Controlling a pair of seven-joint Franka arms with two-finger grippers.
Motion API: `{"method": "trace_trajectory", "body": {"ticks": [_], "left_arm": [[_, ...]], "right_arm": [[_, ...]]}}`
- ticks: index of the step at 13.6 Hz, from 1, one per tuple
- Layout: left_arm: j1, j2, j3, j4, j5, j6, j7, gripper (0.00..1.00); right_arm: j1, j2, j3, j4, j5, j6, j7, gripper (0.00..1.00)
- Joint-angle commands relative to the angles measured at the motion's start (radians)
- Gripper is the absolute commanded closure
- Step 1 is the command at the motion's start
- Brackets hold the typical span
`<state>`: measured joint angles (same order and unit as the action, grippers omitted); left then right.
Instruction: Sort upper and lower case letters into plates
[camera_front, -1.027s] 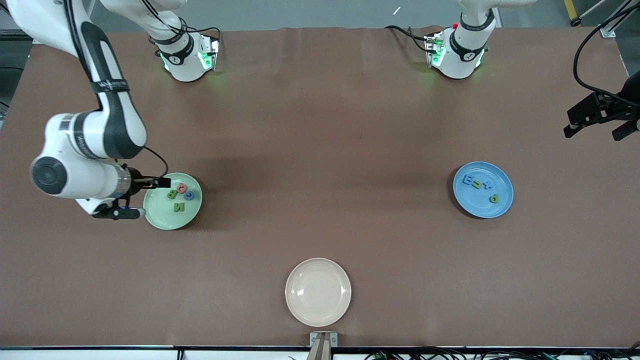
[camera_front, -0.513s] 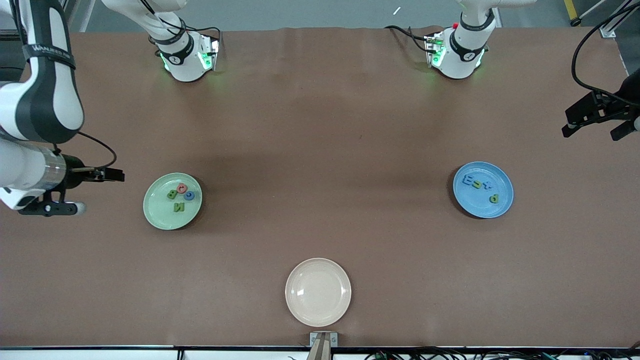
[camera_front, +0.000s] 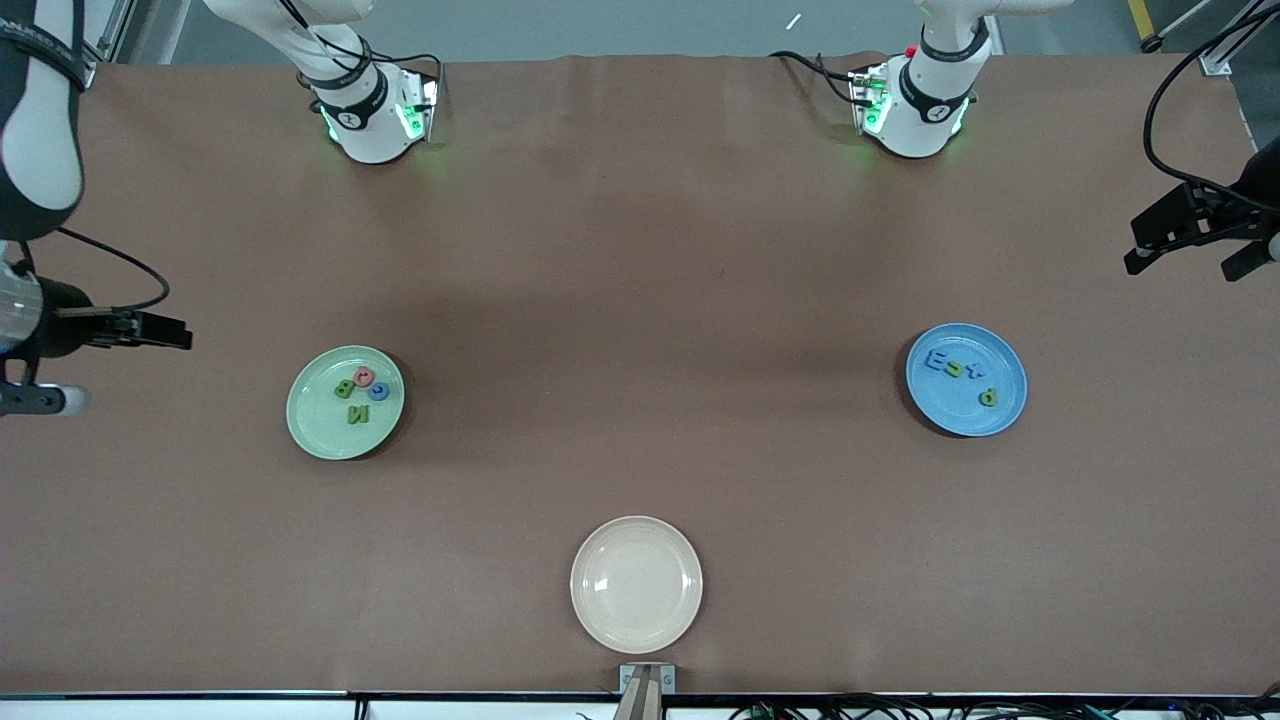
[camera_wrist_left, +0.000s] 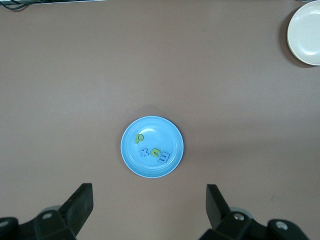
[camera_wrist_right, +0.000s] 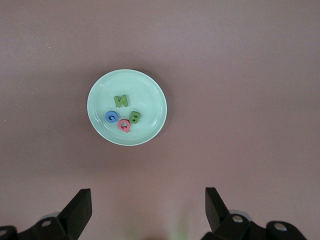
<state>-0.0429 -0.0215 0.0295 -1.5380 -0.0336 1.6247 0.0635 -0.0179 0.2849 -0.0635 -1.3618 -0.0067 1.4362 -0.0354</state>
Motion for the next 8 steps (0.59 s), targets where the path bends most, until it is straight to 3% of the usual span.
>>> {"method": "trace_trajectory", "body": {"ticks": [1, 8], "left_arm": [[0.0, -0.008, 0.0, 0.012, -0.003, -0.02, 0.004, 0.01], [0.0, -0.008, -0.002, 0.013, -0.005, -0.02, 0.012, 0.01]], "right_arm": [[-0.034, 0.007, 0.018, 0.061, -0.015, -0.031, -0.012, 0.0], [-0.034, 0.007, 0.024, 0.081, 0.013, -0.036, 0.002, 0.0]]}}
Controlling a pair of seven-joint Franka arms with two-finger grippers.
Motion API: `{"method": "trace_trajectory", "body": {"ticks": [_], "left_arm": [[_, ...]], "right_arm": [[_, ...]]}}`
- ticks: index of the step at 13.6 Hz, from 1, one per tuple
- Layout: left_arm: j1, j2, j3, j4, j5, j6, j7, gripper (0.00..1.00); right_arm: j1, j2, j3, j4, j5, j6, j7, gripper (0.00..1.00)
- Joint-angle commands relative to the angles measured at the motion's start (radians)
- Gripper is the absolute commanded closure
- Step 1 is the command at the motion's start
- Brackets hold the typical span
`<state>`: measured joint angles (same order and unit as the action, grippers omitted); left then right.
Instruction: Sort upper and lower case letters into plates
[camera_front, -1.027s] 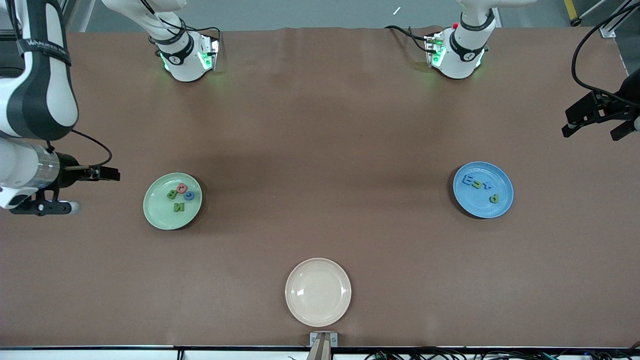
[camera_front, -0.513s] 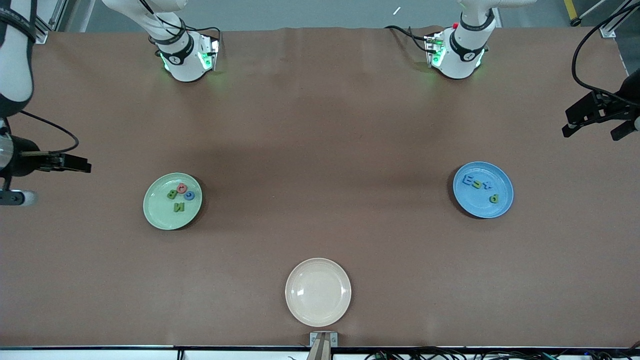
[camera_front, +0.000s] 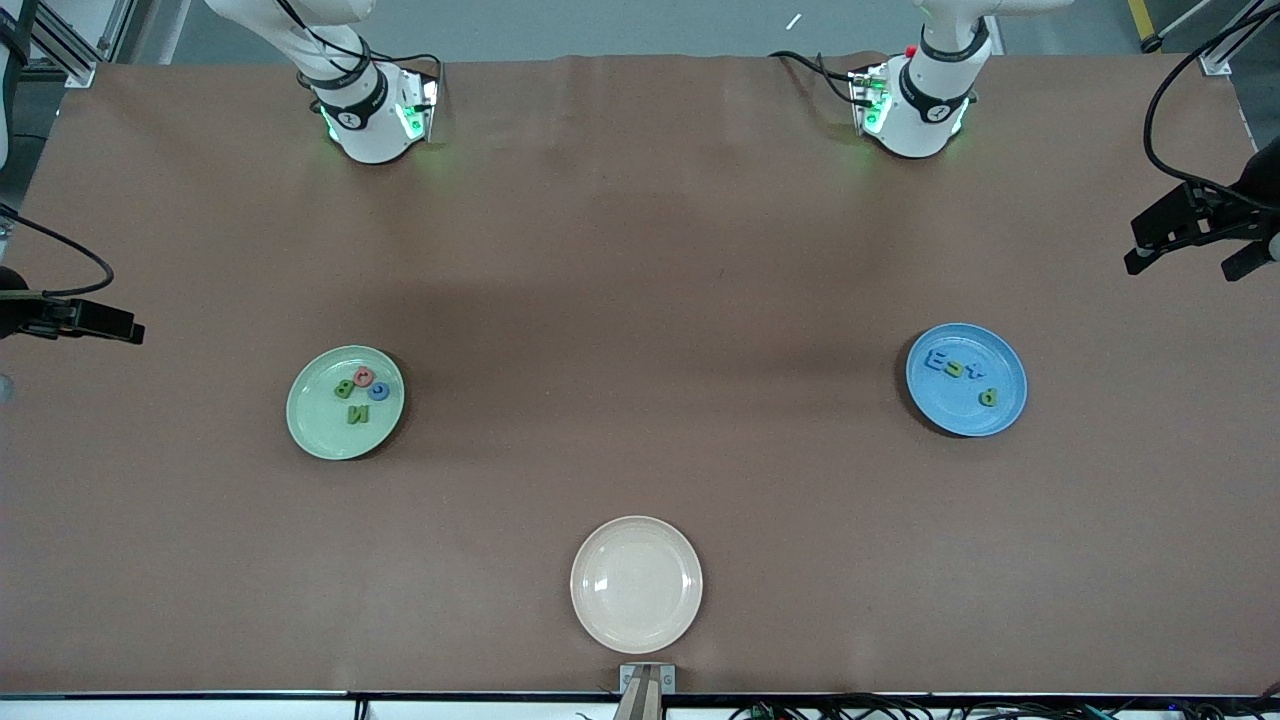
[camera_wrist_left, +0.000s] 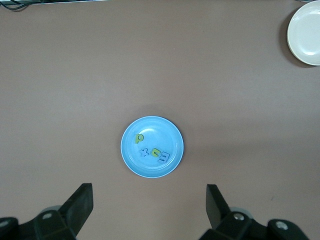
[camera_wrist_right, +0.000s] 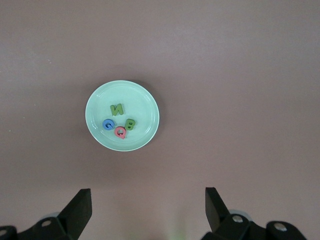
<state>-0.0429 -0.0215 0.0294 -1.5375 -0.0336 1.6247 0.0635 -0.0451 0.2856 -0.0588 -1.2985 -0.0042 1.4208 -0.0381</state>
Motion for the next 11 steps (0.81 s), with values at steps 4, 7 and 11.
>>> {"method": "trace_trajectory", "body": {"ticks": [4, 7, 11], "left_arm": [[-0.002, -0.009, -0.002, 0.033, -0.009, -0.02, 0.013, 0.01], [-0.002, -0.006, -0.003, 0.034, -0.003, -0.02, 0.016, 0.01], [-0.003, 0.002, -0.005, 0.036, -0.005, -0.017, 0.018, 0.01]], "right_arm": [[-0.004, -0.029, 0.019, -0.014, 0.056, -0.066, -0.002, 0.0], [-0.005, -0.081, 0.019, -0.084, 0.049, -0.043, -0.003, 0.0], [0.016, -0.129, 0.02, -0.122, 0.033, -0.033, -0.003, 0.0]]}}
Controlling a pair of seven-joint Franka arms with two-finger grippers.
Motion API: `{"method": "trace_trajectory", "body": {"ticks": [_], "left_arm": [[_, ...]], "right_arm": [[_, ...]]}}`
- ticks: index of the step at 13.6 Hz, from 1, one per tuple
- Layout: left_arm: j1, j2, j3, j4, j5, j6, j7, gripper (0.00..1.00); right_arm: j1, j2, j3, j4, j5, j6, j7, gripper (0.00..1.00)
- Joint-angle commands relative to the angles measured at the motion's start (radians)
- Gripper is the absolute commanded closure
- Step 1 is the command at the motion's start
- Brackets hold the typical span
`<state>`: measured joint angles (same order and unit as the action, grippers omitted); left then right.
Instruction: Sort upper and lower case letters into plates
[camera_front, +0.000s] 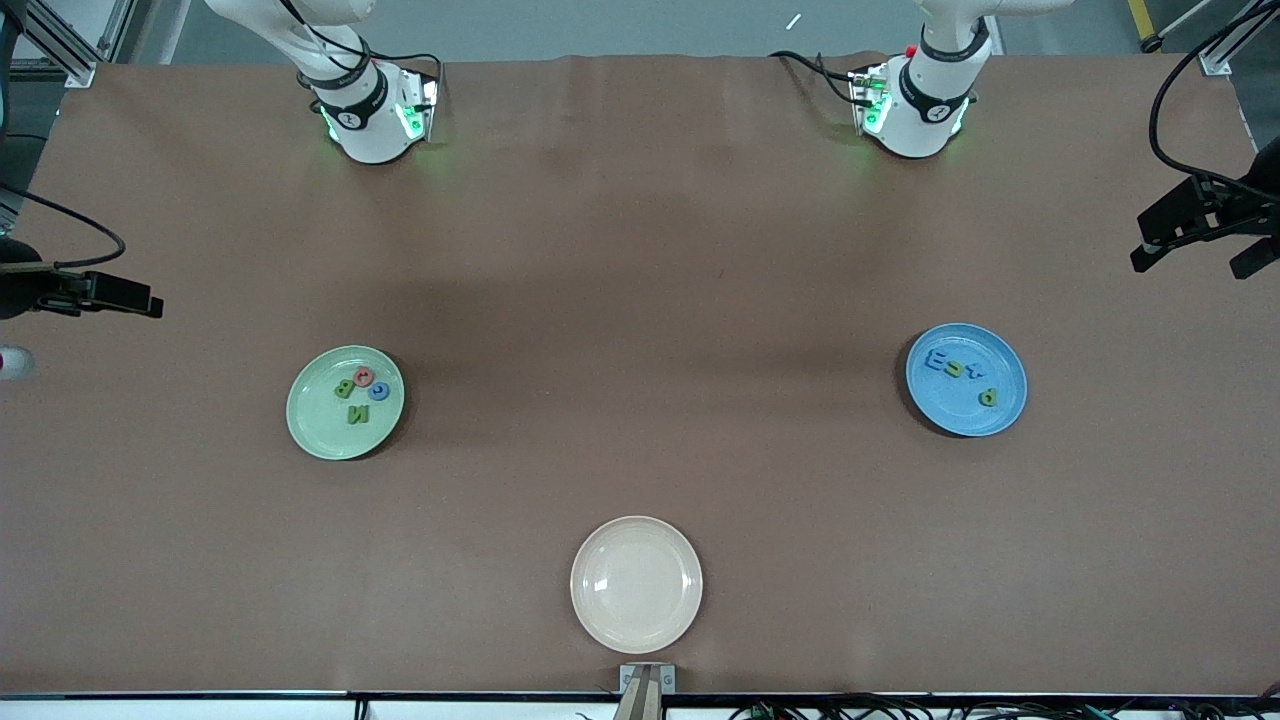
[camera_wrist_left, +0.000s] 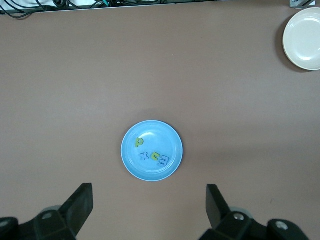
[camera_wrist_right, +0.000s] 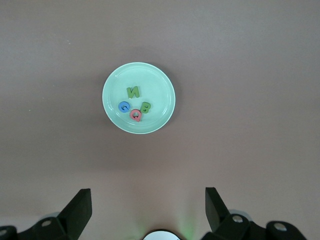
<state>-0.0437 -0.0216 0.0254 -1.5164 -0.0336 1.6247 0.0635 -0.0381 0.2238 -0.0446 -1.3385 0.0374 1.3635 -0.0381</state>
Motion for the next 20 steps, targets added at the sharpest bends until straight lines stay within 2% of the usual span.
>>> {"method": "trace_trajectory", "body": {"ticks": [1, 7, 15, 20], "left_arm": [[-0.004, 0.003, 0.001, 0.019, -0.003, -0.014, 0.018, 0.01], [0.007, -0.009, 0.004, 0.019, -0.005, -0.011, 0.015, 0.01], [0.007, -0.001, 0.002, 0.018, -0.006, -0.023, 0.006, 0.01], [0.008, 0.005, 0.004, 0.015, -0.005, -0.025, 0.015, 0.0]], "right_arm": [[0.018, -0.083, 0.005, -0.102, -0.008, 0.037, -0.003, 0.0], [0.056, -0.126, 0.005, -0.143, -0.022, 0.068, 0.003, 0.0], [0.047, -0.179, 0.002, -0.149, -0.022, 0.06, 0.004, 0.0], [0.035, -0.245, -0.001, -0.2, -0.014, 0.066, 0.003, 0.0]]}}
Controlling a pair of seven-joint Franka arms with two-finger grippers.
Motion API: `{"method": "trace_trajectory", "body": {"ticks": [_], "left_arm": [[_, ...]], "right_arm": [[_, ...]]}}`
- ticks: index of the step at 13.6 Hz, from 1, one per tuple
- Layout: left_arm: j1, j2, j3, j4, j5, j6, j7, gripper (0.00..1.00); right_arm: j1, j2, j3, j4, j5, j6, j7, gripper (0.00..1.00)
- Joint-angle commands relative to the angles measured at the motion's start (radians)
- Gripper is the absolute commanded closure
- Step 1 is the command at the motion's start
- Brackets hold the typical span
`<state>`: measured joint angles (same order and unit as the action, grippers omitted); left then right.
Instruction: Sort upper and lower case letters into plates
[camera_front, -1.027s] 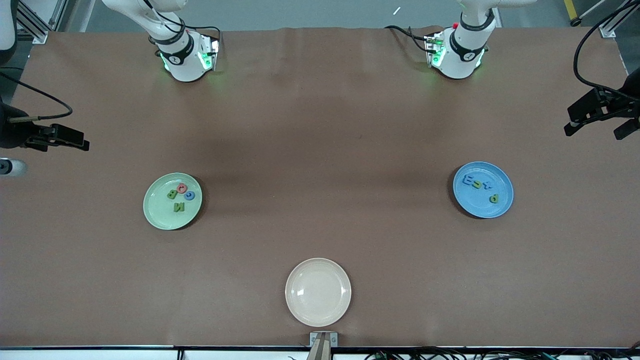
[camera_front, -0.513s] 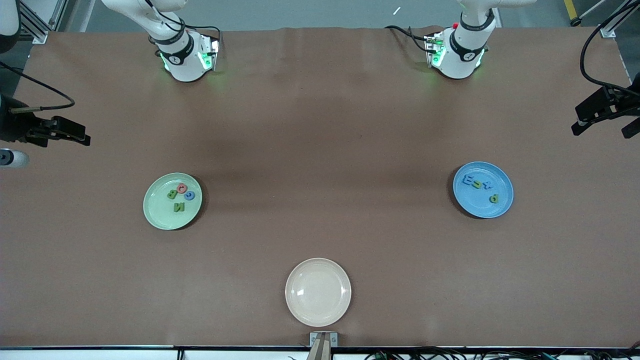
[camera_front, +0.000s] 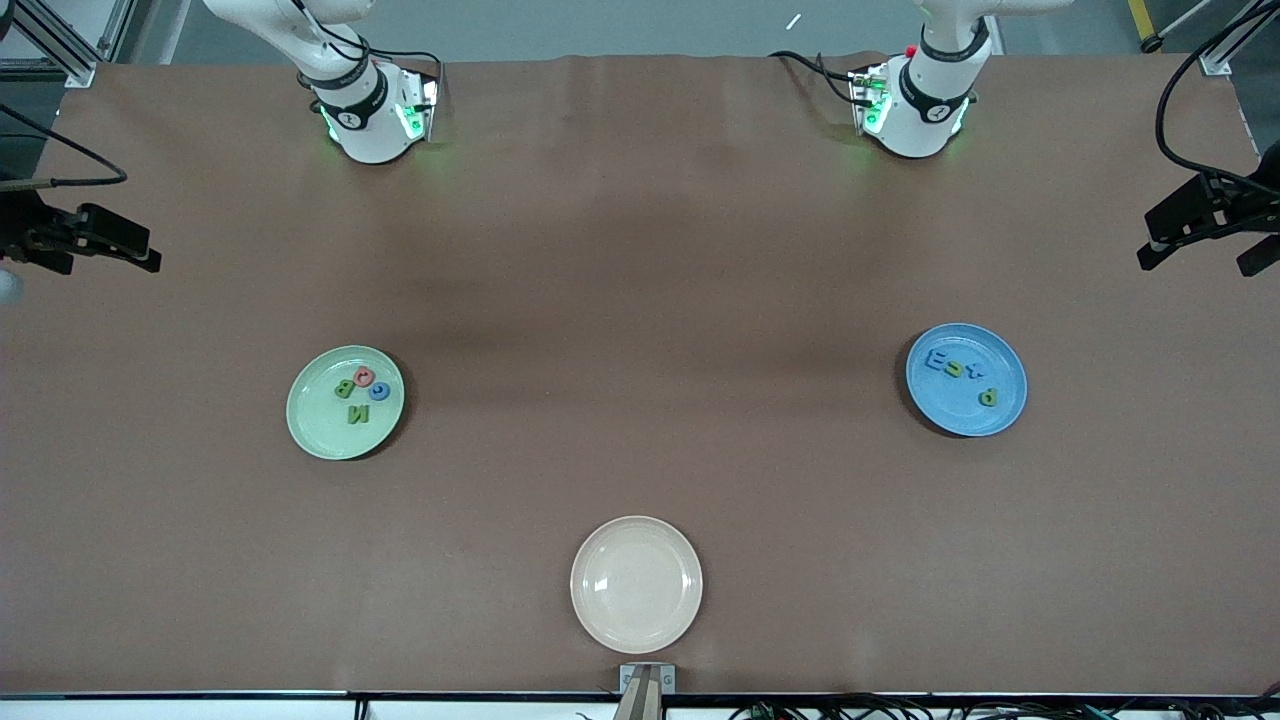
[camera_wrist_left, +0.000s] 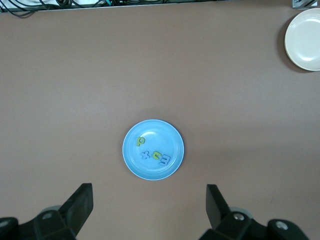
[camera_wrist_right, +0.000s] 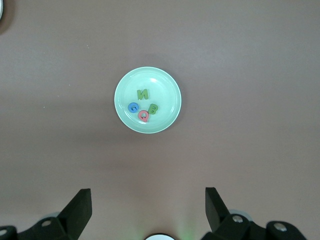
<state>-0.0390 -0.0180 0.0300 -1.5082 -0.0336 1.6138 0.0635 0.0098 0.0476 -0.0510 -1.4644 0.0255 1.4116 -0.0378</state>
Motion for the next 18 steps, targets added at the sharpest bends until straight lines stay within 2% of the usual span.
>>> {"method": "trace_trajectory", "body": {"ticks": [1, 11, 18], "left_arm": [[0.002, 0.001, -0.001, 0.006, -0.005, -0.014, 0.016, 0.01], [0.004, 0.004, 0.001, 0.006, -0.003, -0.011, 0.018, 0.01], [0.001, 0.001, -0.002, 0.008, -0.003, -0.011, 0.018, 0.0]], "right_arm": [[-0.013, -0.081, 0.005, -0.083, -0.003, 0.018, 0.003, 0.0], [-0.013, -0.158, 0.005, -0.12, -0.001, 0.016, -0.002, 0.0], [-0.011, -0.158, 0.007, -0.128, -0.001, 0.032, -0.011, 0.0]]}}
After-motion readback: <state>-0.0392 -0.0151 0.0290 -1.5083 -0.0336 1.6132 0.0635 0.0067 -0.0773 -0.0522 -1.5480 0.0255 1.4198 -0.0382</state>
